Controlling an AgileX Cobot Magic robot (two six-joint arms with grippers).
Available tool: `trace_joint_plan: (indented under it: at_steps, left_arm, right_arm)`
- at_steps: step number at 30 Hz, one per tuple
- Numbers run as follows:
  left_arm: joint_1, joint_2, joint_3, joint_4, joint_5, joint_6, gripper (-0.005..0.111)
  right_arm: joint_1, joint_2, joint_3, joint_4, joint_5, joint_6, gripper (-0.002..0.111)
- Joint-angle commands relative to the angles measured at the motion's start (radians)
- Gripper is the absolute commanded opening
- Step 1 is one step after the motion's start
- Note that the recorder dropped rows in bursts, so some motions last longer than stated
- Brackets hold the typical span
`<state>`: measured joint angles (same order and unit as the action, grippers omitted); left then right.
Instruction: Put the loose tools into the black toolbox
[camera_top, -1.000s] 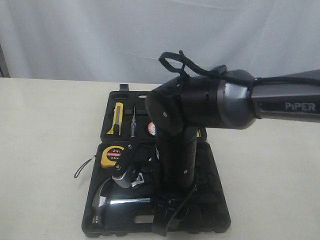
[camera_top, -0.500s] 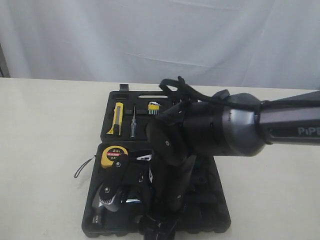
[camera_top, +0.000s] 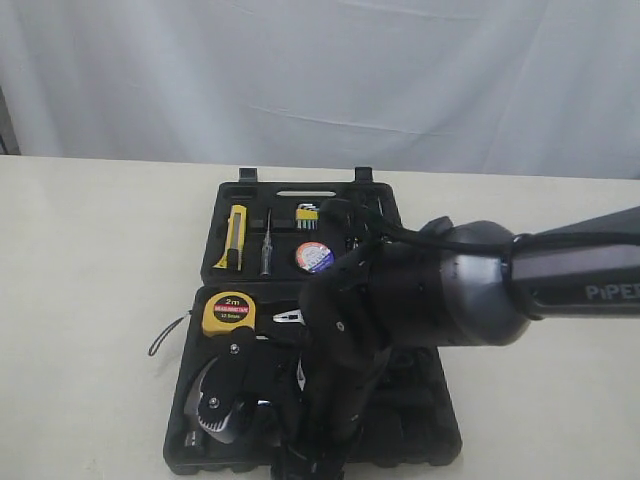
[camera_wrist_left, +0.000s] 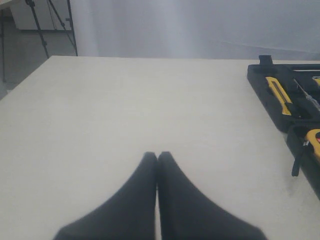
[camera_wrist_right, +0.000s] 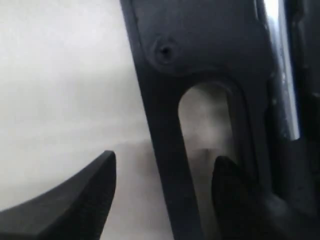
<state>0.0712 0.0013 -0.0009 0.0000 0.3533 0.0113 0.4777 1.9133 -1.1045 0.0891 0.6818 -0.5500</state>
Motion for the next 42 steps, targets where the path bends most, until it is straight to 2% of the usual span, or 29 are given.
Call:
trace_joint_plan:
  at_steps: [1, 10, 16, 19, 22, 25, 31, 39, 42]
  left_arm:
    - [-0.003, -0.001, 0.001, 0.000, -0.011, -0.004, 0.000]
    - [-0.003, -0.001, 0.001, 0.000, -0.011, -0.004, 0.000]
    - [-0.003, -0.001, 0.001, 0.000, -0.011, -0.004, 0.000]
    - [-0.003, -0.001, 0.001, 0.000, -0.011, -0.004, 0.000]
    - [-0.003, -0.001, 0.001, 0.000, -0.011, -0.004, 0.000]
    - [-0.003, -0.001, 0.001, 0.000, -0.011, -0.004, 0.000]
    - [-0.003, -0.001, 0.001, 0.000, -0.011, -0.004, 0.000]
    - [-0.003, -0.001, 0.001, 0.000, -0.011, -0.004, 0.000]
    - [-0.003, -0.001, 0.001, 0.000, -0.011, -0.004, 0.000]
  right_arm:
    - [0.003, 0.041, 0.004, -0.009, -0.043, -0.015, 0.052]
    - [0.003, 0.111, 0.004, -0.013, -0.021, -0.015, 0.000]
    - [0.016, 0.111, 0.002, -0.016, -0.021, -0.015, -0.001]
    - [0.068, 0.087, 0.002, -0.042, -0.022, 0.008, -0.001]
    - [0.138, 0.040, 0.002, -0.169, -0.038, 0.114, -0.001]
    - [0.200, -0.022, 0.002, -0.345, -0.037, 0.315, -0.001]
    - [0.276, -0.135, 0.002, -0.729, 0.089, 0.673, -0.001]
    - [0.280, -0.227, 0.000, -0.969, 0.121, 0.814, -0.001]
    - [0.254, -0.243, -0.017, -1.025, 0.121, 0.849, -0.001]
